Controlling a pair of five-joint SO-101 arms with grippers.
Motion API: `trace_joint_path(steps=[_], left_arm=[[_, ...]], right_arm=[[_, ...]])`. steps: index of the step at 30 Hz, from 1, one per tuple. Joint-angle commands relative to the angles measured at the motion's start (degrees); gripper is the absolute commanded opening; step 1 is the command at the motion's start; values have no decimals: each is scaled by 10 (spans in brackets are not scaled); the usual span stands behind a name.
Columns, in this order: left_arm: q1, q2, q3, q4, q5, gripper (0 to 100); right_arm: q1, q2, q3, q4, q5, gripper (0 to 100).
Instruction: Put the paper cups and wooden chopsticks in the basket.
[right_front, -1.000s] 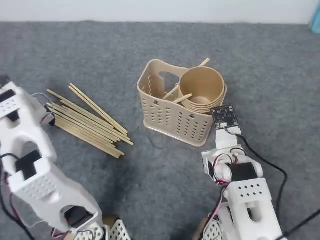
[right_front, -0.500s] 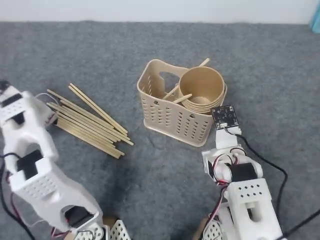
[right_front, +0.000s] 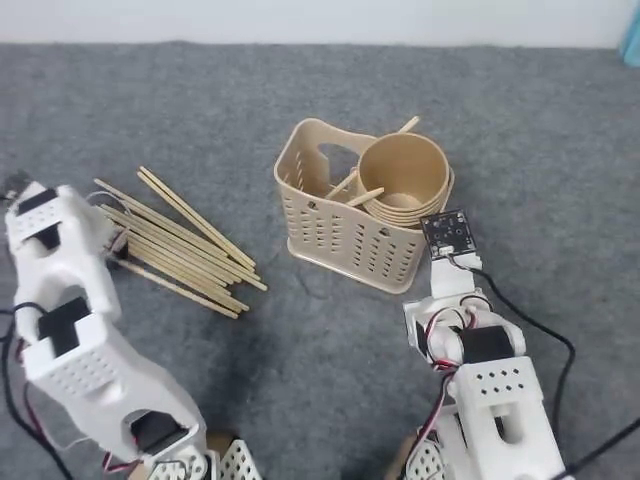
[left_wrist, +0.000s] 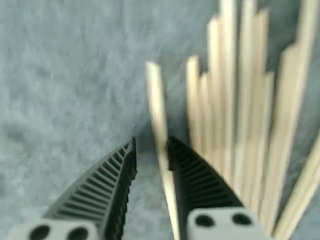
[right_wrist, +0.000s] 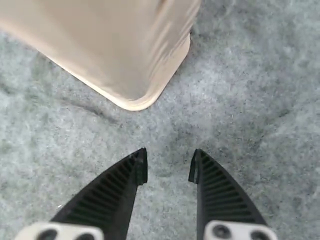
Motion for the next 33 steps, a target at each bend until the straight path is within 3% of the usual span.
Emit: trace_joint_path(steps=[1,9,17,21,27,33], left_arm=[[4,-6,18,21,6,21],[4,-13,21,37,5,13],[-1,-16,-132,207,-1,12],[1,-66,-164,251,-53,12],[2,-235,-87,230,-57,12],[5,-441,40,124,-88,12]], right_arm=[[6,1,-4,-7,10,154],[6,5,-3,-7,10,154],[6,1,8,-8,10,154],[6,1,11,-9,10,154],[6,1,12,-11,10,154],[11,1,11,-7,6,154]])
